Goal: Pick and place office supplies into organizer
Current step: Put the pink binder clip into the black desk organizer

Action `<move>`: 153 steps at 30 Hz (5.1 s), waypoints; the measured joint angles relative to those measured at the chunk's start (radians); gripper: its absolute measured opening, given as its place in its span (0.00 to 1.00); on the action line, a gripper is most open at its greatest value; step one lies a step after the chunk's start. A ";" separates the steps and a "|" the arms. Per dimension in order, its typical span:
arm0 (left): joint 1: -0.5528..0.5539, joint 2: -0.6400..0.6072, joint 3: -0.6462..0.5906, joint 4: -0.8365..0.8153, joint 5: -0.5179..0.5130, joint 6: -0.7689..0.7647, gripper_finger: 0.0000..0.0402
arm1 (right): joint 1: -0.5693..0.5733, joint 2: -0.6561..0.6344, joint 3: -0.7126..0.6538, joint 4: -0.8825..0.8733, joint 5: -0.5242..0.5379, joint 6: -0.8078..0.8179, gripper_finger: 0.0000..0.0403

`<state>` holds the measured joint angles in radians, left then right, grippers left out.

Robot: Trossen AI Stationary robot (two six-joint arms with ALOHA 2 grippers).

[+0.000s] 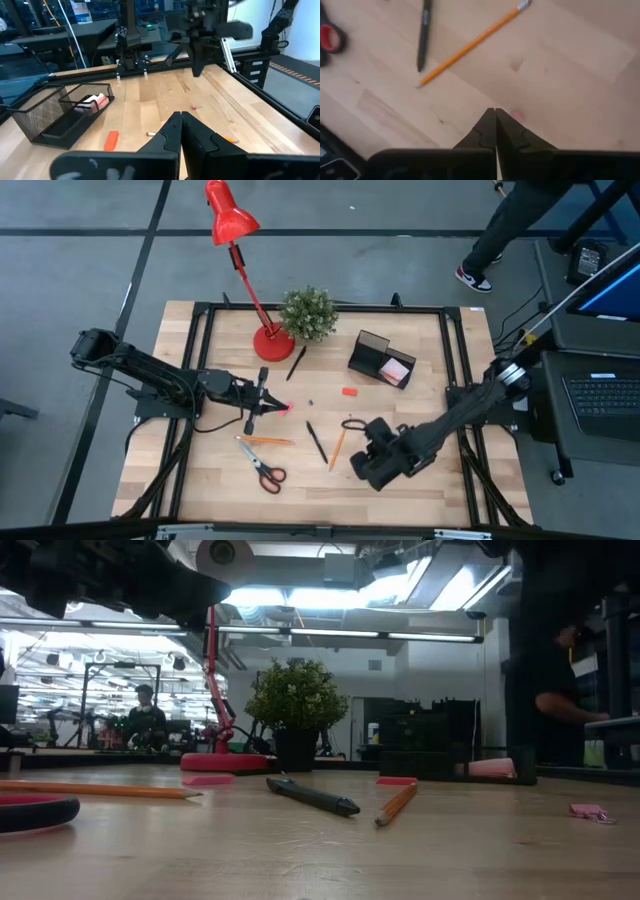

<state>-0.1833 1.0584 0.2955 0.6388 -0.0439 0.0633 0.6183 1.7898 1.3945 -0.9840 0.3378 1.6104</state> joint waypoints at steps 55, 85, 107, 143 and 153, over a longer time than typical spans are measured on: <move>0.000 0.000 0.000 -0.014 0.000 -0.033 0.01 | 0.049 0.254 0.038 -0.060 -0.045 0.472 0.38; 0.000 0.000 0.000 -0.015 0.000 -0.017 0.01 | 0.007 0.333 0.040 -0.032 -0.051 0.614 0.39; 0.000 0.000 0.000 -0.015 0.000 -0.017 0.01 | 0.004 0.334 0.039 -0.047 -0.085 0.580 0.25; 0.000 0.000 0.000 -0.015 0.000 -0.027 0.01 | 0.004 0.340 0.285 -0.348 0.108 0.380 0.18; 0.000 0.000 0.000 -0.015 0.000 -0.044 0.01 | 0.003 0.338 0.452 -0.510 0.330 0.289 0.18</move>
<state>-0.1837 1.0580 0.2955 0.6239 -0.0437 0.0193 0.6215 2.1281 1.8463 -1.4943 0.6674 1.8997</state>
